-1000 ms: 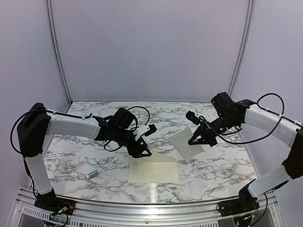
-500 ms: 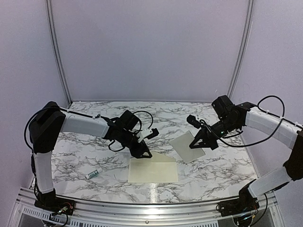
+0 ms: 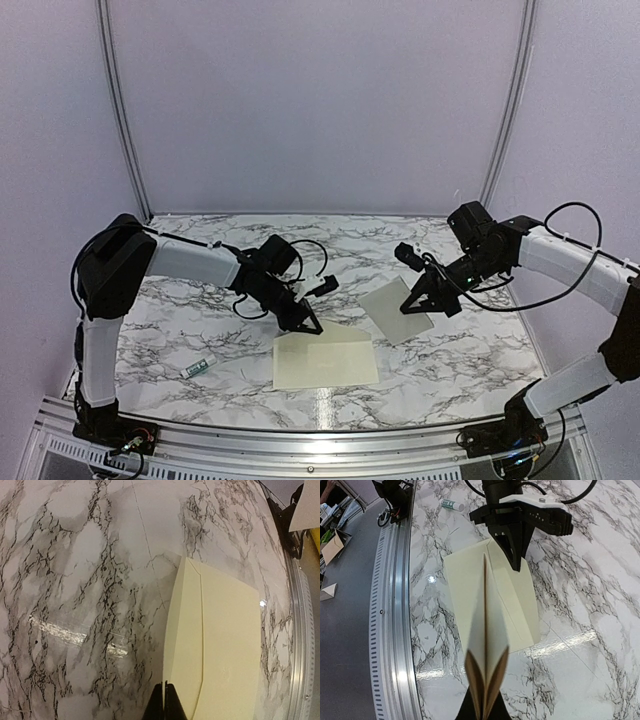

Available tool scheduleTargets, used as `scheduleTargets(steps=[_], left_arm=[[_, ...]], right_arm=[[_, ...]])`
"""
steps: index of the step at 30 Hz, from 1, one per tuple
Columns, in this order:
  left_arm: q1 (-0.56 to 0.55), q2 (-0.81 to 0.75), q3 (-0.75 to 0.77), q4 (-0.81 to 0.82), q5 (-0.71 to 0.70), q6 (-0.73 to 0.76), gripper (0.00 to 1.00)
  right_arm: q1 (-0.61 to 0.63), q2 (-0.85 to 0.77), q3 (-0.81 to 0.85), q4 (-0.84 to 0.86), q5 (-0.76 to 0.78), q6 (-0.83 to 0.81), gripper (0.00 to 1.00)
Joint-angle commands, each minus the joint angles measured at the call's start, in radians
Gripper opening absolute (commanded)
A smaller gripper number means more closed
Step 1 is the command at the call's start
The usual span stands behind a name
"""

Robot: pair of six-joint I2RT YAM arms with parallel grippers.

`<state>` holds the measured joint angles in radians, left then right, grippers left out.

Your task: Place the letter into the envelope and seal it

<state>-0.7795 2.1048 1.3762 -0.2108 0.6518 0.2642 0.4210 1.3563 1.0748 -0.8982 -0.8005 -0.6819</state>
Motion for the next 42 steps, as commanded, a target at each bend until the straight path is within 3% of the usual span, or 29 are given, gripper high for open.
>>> scheduleTargets(steps=[1, 4, 12, 22, 31, 42], left_arm=[[0.006, -0.061, 0.020, -0.062, 0.010, 0.006, 0.00], [0.010, -0.134, 0.012, -0.091, 0.007, 0.009, 0.00], [0.022, -0.295, 0.006, -0.158, 0.031, 0.015, 0.00], [0.026, -0.348, 0.104, -0.357, 0.090, -0.051, 0.00], [0.021, -0.385, 0.071, -0.368, 0.147, -0.073, 0.00], [-0.014, -0.382, 0.067, -0.374, 0.171, -0.065, 0.00]], right_arm=[[-0.002, -0.014, 0.059, -0.021, 0.013, -0.019, 0.00], [0.015, 0.009, 0.145, -0.074, 0.009, -0.052, 0.00], [0.216, 0.062, 0.348, -0.152, 0.128, -0.143, 0.00], [0.452, 0.226, 0.671, -0.297, 0.215, -0.218, 0.00], [0.552, 0.358, 0.732, -0.319, 0.408, -0.209, 0.00], [0.558, 0.383, 0.762, -0.297, 0.461, -0.188, 0.00]])
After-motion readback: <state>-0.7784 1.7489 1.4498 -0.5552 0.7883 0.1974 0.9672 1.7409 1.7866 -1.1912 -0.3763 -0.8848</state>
